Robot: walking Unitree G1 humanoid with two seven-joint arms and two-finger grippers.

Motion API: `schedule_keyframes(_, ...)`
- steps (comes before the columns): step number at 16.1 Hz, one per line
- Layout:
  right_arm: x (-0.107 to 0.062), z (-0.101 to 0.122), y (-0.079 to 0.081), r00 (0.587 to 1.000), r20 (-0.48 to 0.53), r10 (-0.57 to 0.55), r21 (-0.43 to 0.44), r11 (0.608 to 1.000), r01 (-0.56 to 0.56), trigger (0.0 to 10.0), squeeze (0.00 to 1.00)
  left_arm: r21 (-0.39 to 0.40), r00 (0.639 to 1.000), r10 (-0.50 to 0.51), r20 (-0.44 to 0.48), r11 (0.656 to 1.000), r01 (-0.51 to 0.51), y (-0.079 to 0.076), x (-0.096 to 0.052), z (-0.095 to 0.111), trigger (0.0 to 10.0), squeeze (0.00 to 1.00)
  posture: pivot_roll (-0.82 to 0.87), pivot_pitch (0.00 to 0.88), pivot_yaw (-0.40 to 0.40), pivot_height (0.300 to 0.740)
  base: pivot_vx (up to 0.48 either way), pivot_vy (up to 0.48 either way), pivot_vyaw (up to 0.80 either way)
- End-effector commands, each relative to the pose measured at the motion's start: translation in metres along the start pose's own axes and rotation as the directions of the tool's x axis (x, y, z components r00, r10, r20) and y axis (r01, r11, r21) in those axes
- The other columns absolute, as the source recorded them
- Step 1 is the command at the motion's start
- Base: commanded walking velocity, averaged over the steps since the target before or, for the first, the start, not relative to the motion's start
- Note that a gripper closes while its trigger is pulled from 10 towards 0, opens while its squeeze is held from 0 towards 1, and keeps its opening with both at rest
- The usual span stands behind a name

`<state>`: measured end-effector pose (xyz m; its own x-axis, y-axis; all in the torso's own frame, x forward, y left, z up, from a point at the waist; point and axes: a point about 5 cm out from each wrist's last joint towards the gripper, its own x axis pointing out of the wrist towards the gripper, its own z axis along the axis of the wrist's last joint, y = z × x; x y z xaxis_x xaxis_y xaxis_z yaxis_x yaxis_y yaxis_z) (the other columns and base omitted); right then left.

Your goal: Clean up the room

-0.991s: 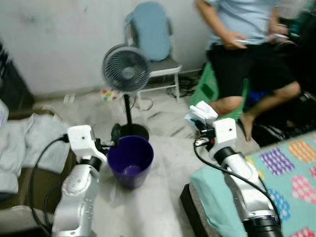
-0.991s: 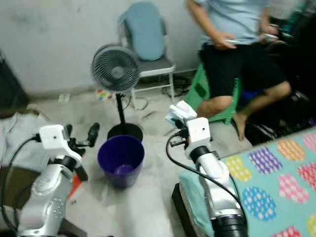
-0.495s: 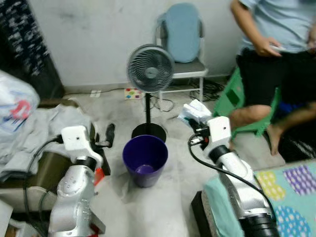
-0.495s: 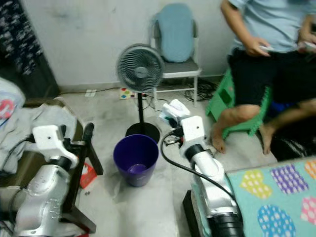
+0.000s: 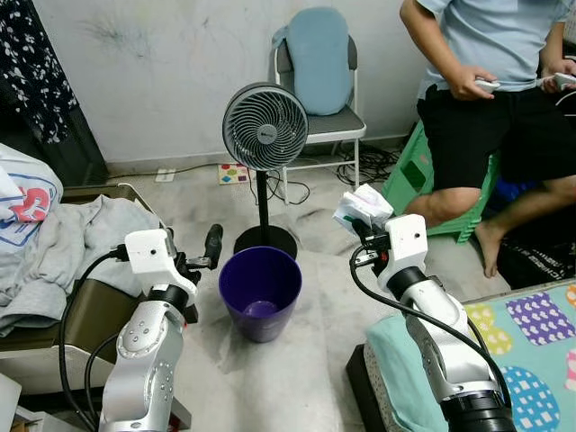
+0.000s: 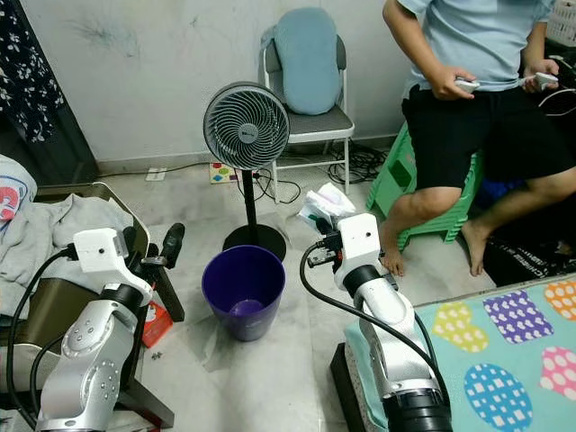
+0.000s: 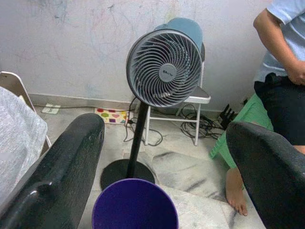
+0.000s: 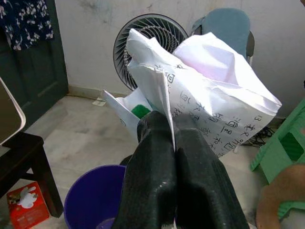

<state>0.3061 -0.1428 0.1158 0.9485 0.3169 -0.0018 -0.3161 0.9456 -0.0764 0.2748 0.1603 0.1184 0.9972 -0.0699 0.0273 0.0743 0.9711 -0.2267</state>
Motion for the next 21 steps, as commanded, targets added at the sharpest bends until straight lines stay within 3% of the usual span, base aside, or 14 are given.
schedule_keyframes(1,0.0026,0.0033,0.002,1.0,0.014,0.011,-0.005,1.0,-0.011,10.0,0.0,0.004,1.0,0.0,0.012,1.0,0.0,0.002,0.0001,0.0029,10.0,0.0,-0.04,0.0,-0.026,0.74,0.0,0.0,0.61)
schedule_keyframes(8,0.0029,0.003,0.0017,1.0,0.013,0.007,-0.001,1.0,-0.007,10.0,0.0,0.003,1.0,-0.006,0.012,1.0,0.006,0.0015,0.0007,0.003,10.0,0.0,-0.05,0.0,-0.026,0.74,0.0,0.0,0.0)
schedule_keyframes(14,0.0035,0.0034,0.0024,1.0,0.015,0.01,-0.007,1.0,-0.01,10.0,0.0,0.002,1.0,-0.01,0.011,1.0,0.01,0.0008,0.0009,0.0024,10.0,0.0,-0.05,0.0,-0.025,0.74,0.274,0.0,0.36)
schedule_keyframes(21,0.0037,0.0028,0.0021,1.0,0.012,0.009,-0.009,1.0,-0.009,10.0,0.0,-0.004,1.0,-0.013,0.007,1.0,0.013,-0.0003,0.0011,0.0021,10.0,0.0,-0.05,0.0,-0.026,0.74,0.281,0.0,0.0)
